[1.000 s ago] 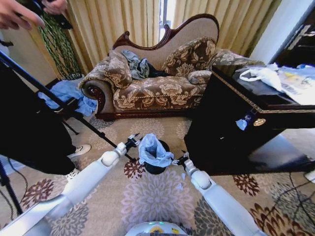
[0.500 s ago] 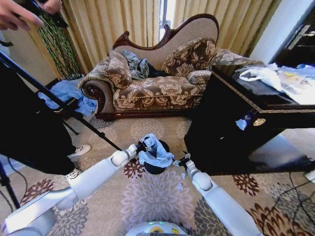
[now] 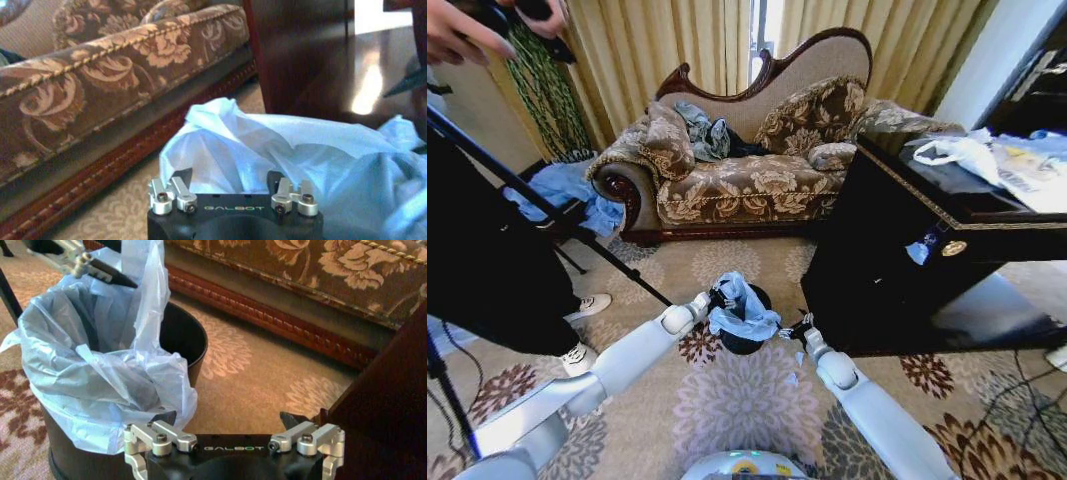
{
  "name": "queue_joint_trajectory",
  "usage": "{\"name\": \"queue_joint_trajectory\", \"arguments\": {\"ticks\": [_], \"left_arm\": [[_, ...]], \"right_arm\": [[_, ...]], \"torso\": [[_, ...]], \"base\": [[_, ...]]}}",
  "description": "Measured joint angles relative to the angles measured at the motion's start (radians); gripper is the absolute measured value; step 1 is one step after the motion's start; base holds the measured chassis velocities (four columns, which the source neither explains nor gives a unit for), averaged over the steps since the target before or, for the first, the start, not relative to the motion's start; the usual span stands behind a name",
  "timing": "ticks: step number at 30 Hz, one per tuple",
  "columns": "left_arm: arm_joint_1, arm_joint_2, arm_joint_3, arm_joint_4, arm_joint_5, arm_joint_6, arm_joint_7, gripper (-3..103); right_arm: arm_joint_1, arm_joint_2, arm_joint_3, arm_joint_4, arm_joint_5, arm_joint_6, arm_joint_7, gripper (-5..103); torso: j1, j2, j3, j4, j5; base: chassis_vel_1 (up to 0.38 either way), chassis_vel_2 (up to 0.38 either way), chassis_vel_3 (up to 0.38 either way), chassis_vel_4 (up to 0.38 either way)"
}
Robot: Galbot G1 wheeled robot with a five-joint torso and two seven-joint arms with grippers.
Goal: Place a garbage bag over the trash bin.
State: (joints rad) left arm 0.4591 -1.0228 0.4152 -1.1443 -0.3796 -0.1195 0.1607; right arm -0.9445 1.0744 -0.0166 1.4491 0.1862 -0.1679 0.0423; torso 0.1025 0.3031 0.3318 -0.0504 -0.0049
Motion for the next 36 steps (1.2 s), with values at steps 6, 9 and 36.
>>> {"name": "queue_joint_trajectory", "arguments": {"ticks": [6,9,36], "left_arm": [[-0.034,-0.019,-0.014,0.054,-0.054,-0.046,0.034,56],[-0.063,-0.031,-0.015,0.091,-0.078,-0.068,0.061,47],[-0.188,-0.182,-0.031,0.449,-0.193,-0.154,0.219,0]], "right_arm": [[-0.002,-0.002,0.001,-0.002,0.000,0.003,0.000,100],[-0.002,-0.001,0.001,-0.004,0.000,0.005,-0.001,100],[0.026,0.073,0.001,-0.119,-0.079,0.063,0.034,100]], "torso": [[0.000,0.000,0.000,-0.0001,0.0000],[0.000,0.000,0.000,0.0000,-0.0001],[0.000,0.000,0.000,0.0000,0.0001]], "base": [[0.000,0.000,0.000,0.000],[0.000,0.000,0.000,0.000],[0.000,0.000,0.000,0.000]]}}
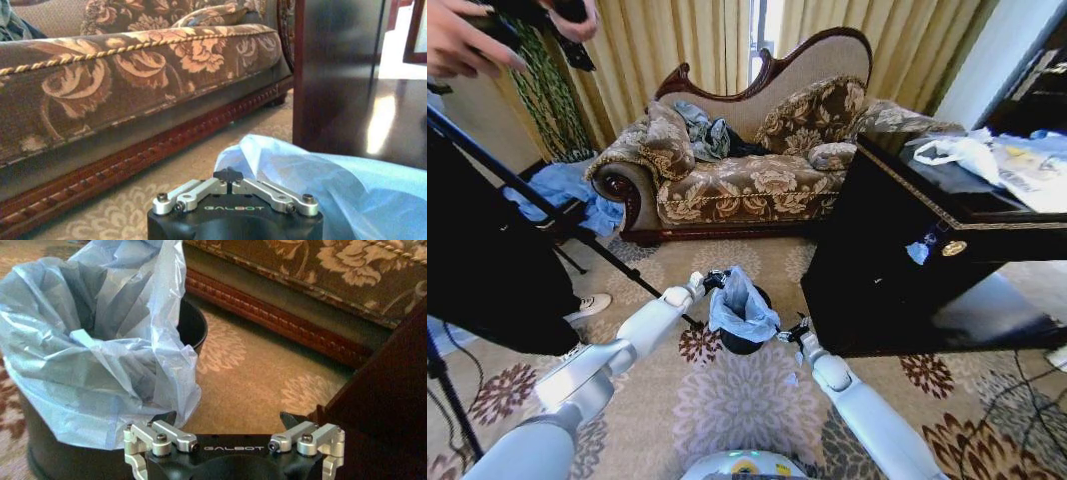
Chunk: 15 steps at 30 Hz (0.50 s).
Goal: Place a garbage bag over the trash bin.
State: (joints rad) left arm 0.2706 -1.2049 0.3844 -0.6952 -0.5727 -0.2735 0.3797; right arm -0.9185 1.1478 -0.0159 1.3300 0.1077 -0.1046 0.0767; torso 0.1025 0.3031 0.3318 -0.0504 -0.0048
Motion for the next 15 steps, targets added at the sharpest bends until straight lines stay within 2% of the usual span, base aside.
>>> {"name": "queue_joint_trajectory", "arguments": {"ticks": [4,11,15], "left_arm": [[-0.010,-0.014,-0.008,0.029,-0.008,0.000,-0.001,0],[-0.037,-0.083,-0.062,0.160,-0.023,0.008,0.009,0],[-0.037,-0.105,-0.093,0.185,-0.023,0.024,0.010,0]], "right_arm": [[0.006,0.013,0.004,-0.017,-0.010,0.017,0.017,100],[0.018,0.040,0.028,-0.061,-0.030,0.050,0.053,100],[0.027,0.048,0.040,-0.080,-0.033,0.055,0.065,100]], "torso": [[0.000,0.000,0.000,0.0001,-0.0001],[0.000,0.000,0.000,0.0000,0.0000],[0.000,0.000,0.000,0.0000,-0.0002]], "base": [[0.000,0.000,0.000,0.000],[0.000,0.000,0.000,0.000],[0.000,0.000,0.000,0.000]]}}
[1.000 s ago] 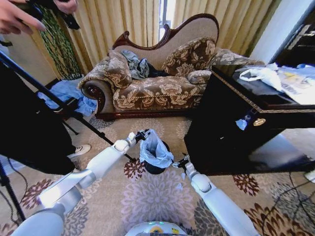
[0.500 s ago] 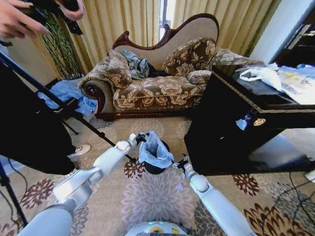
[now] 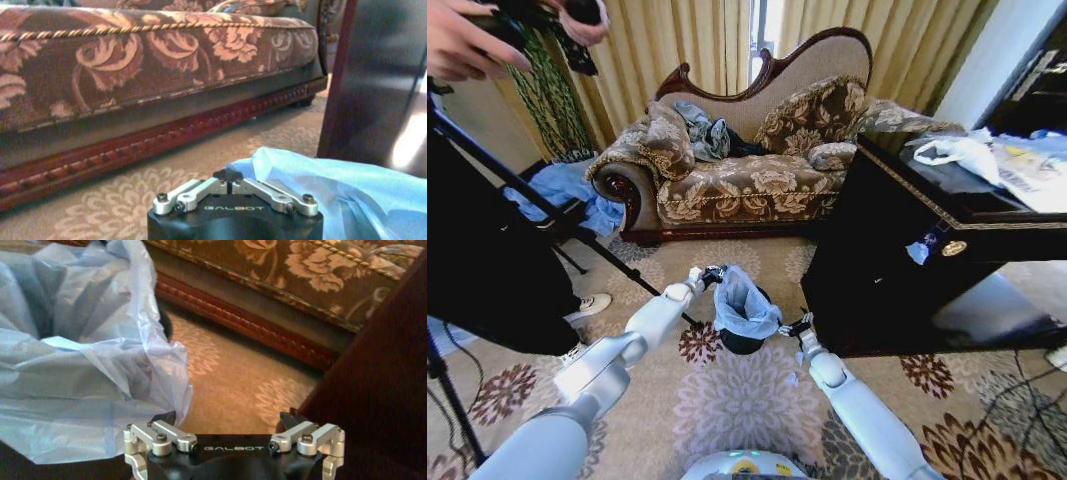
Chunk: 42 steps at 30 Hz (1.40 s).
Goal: Place a garbage bag over the trash bin.
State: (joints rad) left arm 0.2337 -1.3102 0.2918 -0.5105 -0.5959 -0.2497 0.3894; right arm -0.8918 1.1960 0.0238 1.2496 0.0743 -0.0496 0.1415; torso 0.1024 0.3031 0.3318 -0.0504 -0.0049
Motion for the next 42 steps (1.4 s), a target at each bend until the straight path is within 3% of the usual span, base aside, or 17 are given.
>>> {"name": "queue_joint_trajectory", "arguments": {"ticks": [13,29,42], "left_arm": [[-0.001,-0.052,-0.069,0.074,0.002,0.045,-0.010,0],[0.004,-0.117,-0.176,0.148,-0.008,0.084,-0.025,0],[0.016,-0.133,-0.209,0.157,-0.028,0.108,-0.060,0]], "right_arm": [[0.011,0.025,0.020,-0.076,-0.010,0.039,-0.011,100],[0.049,0.113,0.057,-0.242,-0.030,0.189,0.009,100],[0.080,0.129,0.070,-0.286,-0.022,0.246,0.016,100]], "torso": [[0.000,0.000,0.000,0.0000,0.0001],[0.000,0.000,0.000,-0.0001,0.0001],[0.000,0.000,0.000,0.0001,0.0000]], "base": [[0.000,0.000,0.000,0.000],[0.000,0.000,0.000,0.000],[0.000,0.000,0.000,0.000]]}}
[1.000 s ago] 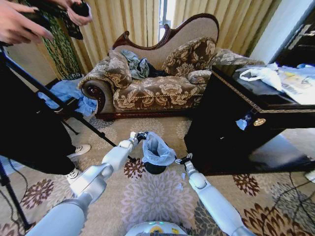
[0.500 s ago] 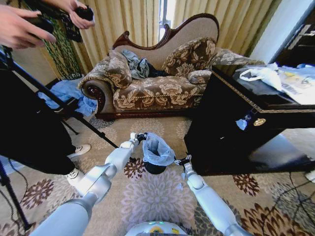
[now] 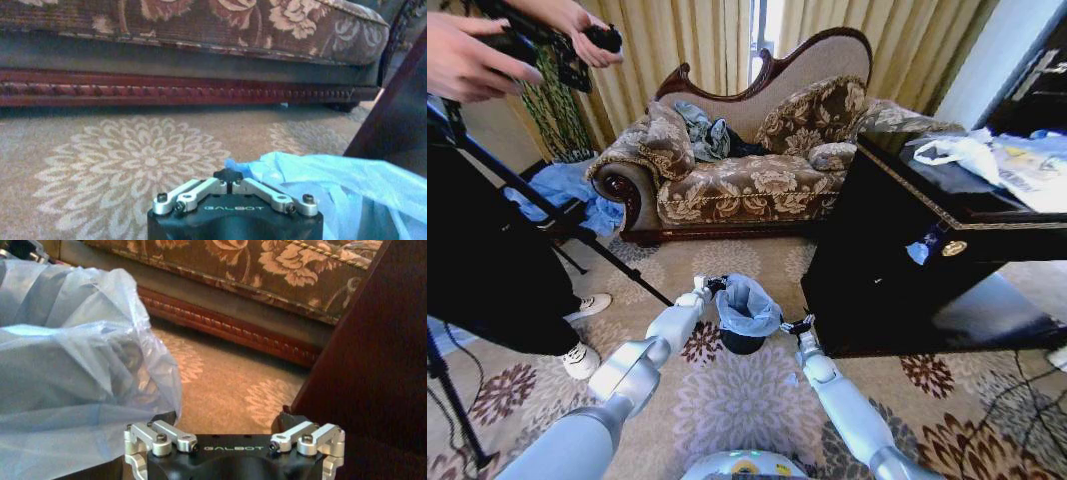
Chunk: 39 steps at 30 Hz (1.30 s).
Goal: Place a garbage bag over the trash bin.
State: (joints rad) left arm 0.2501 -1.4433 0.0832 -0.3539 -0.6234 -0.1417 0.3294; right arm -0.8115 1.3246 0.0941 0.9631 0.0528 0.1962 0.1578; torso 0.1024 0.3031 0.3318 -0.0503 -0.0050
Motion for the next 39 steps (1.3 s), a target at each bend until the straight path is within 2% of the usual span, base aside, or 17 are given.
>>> {"name": "queue_joint_trajectory", "arguments": {"ticks": [12,18,19,22,26,27,36,39], "left_arm": [[-0.018,-0.013,-0.024,0.010,-0.046,0.040,-0.021,0],[-0.014,-0.016,-0.034,0.017,-0.058,0.045,-0.033,0],[-0.013,-0.015,-0.036,0.016,-0.069,0.051,-0.041,0],[-0.013,-0.008,-0.038,0.014,-0.088,0.065,-0.050,0],[-0.009,-0.002,-0.036,0.013,-0.089,0.067,-0.050,0],[-0.006,-0.002,-0.035,0.013,-0.088,0.069,-0.050,0],[0.005,-0.004,-0.027,0.008,-0.086,0.073,-0.042,0],[0.007,0.003,-0.021,0.004,-0.086,0.075,-0.041,0]], "right_arm": [[0.038,0.024,0.007,-0.035,0.005,0.001,-0.005,100],[0.064,0.050,0.030,-0.088,0.002,0.029,-0.008,100],[0.070,0.056,0.035,-0.097,0.003,0.036,-0.008,103],[0.075,0.057,0.036,-0.098,0.004,0.036,-0.009,100],[0.075,0.053,0.038,-0.101,0.004,0.035,-0.014,100],[0.075,0.053,0.041,-0.112,0.002,0.036,-0.018,96],[0.091,0.084,0.070,-0.180,-0.017,0.066,-0.025,101],[0.093,0.086,0.074,-0.190,-0.020,0.072,-0.028,99]], "torso": [[0.000,0.000,0.000,-0.0001,0.0001],[0.000,0.000,0.000,-0.0002,0.0000],[0.000,0.000,0.000,0.0000,0.0000],[0.000,0.000,0.000,0.0000,0.0000],[0.000,0.000,0.000,0.0000,0.0000],[0.000,0.000,0.000,-0.0001,0.0000],[0.000,0.000,0.000,0.0000,0.0000],[0.000,0.000,0.000,-0.0001,0.0000]], "base": [[0.000,0.000,0.000,0.000],[0.000,0.000,0.000,0.000],[0.000,0.000,0.000,0.000],[0.000,0.000,0.000,0.000],[0.000,0.000,0.000,0.000],[0.000,0.000,0.000,0.000],[0.000,0.000,0.000,0.000],[0.000,0.000,0.000,0.000]]}}
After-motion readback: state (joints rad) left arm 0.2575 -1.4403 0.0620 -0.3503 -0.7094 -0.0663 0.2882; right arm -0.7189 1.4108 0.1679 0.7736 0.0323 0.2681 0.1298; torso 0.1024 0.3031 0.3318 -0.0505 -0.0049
